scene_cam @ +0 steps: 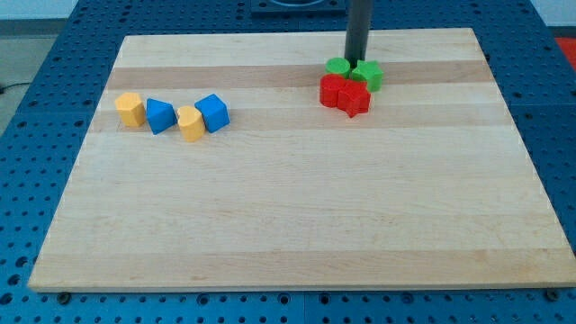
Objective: Separate green circle and the red circle
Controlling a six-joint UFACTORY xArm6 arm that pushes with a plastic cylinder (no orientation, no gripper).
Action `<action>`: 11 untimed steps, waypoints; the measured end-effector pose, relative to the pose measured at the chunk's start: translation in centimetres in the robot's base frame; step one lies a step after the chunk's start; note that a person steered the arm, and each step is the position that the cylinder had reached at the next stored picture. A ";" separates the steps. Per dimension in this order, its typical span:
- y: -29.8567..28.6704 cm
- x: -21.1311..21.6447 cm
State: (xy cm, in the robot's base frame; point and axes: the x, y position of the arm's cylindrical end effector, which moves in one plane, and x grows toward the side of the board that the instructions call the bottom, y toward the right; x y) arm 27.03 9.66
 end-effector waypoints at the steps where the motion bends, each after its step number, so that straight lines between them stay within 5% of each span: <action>1: 0.1 -2.8; 2: 0.1 -7.7; 6: -8.5 -7.0; 10: -6.8 7.1; 11: -10.5 8.7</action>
